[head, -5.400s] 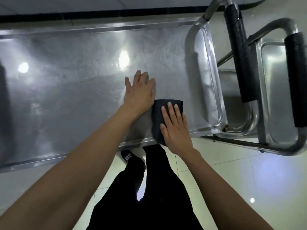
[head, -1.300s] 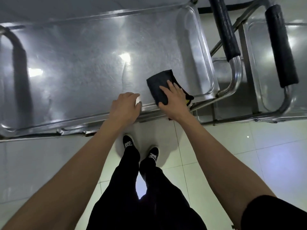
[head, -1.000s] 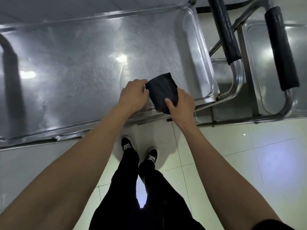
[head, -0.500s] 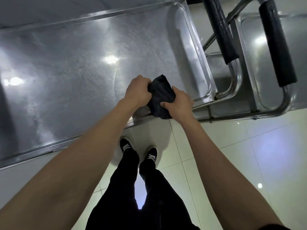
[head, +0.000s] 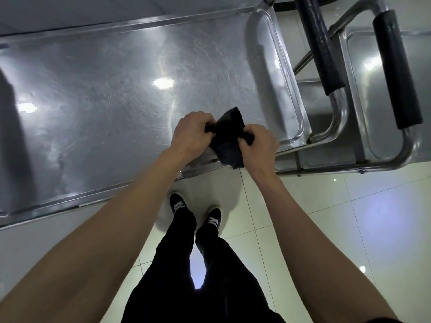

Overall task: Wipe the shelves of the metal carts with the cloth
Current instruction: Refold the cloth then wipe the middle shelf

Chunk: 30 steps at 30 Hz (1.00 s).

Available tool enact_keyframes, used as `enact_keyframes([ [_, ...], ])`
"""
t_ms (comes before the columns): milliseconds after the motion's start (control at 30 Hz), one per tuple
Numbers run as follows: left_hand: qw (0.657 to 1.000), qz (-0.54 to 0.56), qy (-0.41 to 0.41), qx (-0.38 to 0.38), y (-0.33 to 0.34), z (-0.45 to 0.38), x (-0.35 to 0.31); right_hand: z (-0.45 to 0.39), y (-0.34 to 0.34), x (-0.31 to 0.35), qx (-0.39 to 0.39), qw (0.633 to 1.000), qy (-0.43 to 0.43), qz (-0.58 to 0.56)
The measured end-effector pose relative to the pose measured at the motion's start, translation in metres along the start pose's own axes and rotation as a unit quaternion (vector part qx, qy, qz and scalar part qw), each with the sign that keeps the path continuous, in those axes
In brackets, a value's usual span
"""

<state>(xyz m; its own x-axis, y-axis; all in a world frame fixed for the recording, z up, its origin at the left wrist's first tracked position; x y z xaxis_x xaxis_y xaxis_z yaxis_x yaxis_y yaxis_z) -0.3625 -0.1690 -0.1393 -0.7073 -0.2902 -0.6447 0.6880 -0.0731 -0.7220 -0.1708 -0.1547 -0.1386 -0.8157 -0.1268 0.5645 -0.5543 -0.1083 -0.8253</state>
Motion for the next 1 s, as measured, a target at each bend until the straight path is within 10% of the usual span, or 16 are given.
enact_keyframes([
  [533,0.998,-0.051,0.016,-0.019,-0.026,0.046,-0.001,0.032,-0.009,0.006,0.041,0.992,-0.093,0.077],
  [1000,0.992,0.08,0.015,-0.092,-0.084,0.059,0.031,-0.008,-0.043,0.099,0.035,0.978,-0.154,-0.134],
])
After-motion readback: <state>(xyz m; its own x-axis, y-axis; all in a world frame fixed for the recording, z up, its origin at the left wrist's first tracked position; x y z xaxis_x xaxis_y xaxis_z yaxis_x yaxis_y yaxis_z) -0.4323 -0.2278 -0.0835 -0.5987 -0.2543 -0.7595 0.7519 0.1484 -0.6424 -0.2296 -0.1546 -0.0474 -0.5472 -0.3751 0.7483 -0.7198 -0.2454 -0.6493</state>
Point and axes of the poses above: each hand's wrist, its own z-axis away from the middle knuckle, its own y-axis out of the palm, x = y × z, the point moved 3 cm from there along -z, towards the middle knuckle, and after that the axes turned 5 degrees about -y, right-handed, at the moved point
